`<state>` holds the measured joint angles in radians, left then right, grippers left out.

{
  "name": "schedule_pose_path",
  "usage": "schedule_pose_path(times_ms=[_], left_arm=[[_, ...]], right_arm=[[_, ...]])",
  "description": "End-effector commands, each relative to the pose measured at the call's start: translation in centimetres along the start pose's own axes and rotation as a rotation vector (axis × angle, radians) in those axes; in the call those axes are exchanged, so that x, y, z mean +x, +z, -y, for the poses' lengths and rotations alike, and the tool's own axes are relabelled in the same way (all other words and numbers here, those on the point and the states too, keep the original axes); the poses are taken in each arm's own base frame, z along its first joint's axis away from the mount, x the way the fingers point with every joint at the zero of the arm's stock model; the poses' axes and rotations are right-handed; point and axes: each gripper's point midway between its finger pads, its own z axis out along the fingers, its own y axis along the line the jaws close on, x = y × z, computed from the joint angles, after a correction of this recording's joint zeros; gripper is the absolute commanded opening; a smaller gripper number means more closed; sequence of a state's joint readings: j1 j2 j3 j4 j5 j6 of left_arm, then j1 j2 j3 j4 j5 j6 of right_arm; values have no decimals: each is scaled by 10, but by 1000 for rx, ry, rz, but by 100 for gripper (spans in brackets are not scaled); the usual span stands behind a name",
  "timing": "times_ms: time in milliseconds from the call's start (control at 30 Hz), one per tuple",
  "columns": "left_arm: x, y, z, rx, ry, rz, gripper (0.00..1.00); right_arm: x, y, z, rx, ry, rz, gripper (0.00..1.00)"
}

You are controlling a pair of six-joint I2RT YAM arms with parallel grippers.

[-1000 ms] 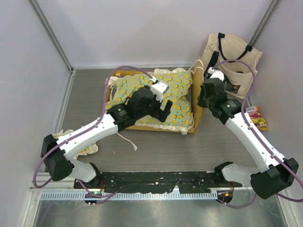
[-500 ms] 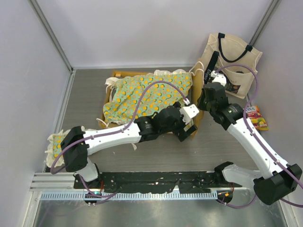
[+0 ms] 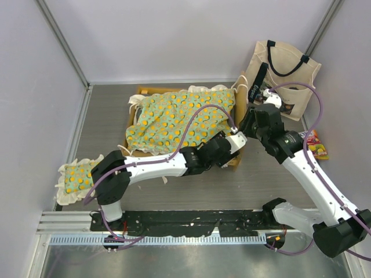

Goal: Set up the pet bed

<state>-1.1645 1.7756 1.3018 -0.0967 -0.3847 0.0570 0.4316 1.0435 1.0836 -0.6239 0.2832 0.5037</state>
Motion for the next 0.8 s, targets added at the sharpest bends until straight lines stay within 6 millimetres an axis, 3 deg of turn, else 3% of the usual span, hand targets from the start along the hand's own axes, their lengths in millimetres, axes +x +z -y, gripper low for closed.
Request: schedule_pose_path(times_ms=[0,33,67,167,267,467,500,600,767], left_arm=[[-16,8,-11,-65,-24,35,50],[-15,9,-10,-64,-27,31,44],[-15,9,-12,-75,-32,30,28],[-23,2,-18,-84,-56,55,8],[-34,-3,-26,-73,-103,80,0],[-57,-26,-69,-41,-287,160,0],[-67,-36,-78,-33,-323,196,0],[-70,-44,-98,17,-419,238,0],[-62,-54,-119,79,-498,253,0]], right_arm=[[-18,-16,-10,-48,19,53,49],[-20,-17,-10,-46,17,59,50],[-23,-20,-10,-49,18,68,52],[-39,-32,-13,-60,14,107,53],[-49,-44,-17,-84,5,131,53],[-71,-80,-39,-236,-24,185,53],[-70,-80,-42,-253,-39,173,53],[-64,-81,-52,-306,-71,136,52],[-39,-71,-75,-392,-165,6,49]])
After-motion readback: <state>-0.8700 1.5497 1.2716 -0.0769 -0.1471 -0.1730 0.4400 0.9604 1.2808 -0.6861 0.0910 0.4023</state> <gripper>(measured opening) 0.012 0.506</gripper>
